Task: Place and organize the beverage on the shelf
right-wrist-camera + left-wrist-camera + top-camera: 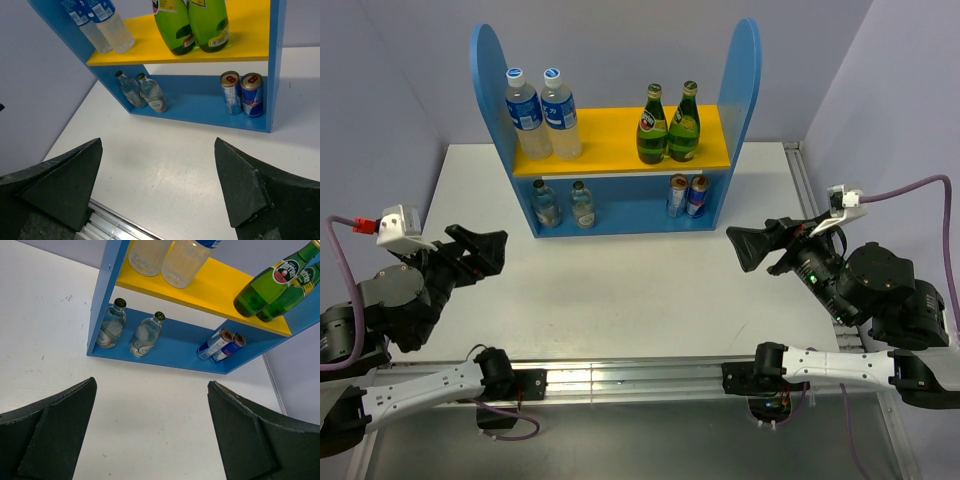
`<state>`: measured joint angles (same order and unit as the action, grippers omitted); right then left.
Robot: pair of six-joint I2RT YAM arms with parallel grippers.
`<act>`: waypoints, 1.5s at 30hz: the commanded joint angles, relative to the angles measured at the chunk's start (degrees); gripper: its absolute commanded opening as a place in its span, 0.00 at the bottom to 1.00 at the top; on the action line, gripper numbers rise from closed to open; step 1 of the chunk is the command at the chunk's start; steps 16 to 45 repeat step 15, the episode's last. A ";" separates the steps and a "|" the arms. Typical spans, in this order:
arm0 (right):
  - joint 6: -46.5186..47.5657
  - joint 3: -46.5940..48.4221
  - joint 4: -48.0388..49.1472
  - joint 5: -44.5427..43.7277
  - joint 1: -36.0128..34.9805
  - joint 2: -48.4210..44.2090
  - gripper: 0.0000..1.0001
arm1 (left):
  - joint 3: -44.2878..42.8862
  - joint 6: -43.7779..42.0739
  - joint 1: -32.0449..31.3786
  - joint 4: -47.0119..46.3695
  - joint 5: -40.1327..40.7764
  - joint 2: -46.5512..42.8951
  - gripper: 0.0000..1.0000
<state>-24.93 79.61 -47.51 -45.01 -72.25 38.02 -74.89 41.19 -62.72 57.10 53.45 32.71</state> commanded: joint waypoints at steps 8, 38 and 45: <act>2.43 -0.25 3.56 -1.74 -0.35 0.04 1.00 | 0.10 -1.37 -0.21 0.03 2.01 -0.02 0.99; 1.82 -0.34 2.78 -2.96 -0.35 0.47 1.00 | 0.36 -1.55 -0.21 -0.67 2.18 0.60 0.99; 1.82 -0.34 2.78 -2.96 -0.35 0.47 1.00 | 0.36 -1.55 -0.21 -0.67 2.18 0.60 0.99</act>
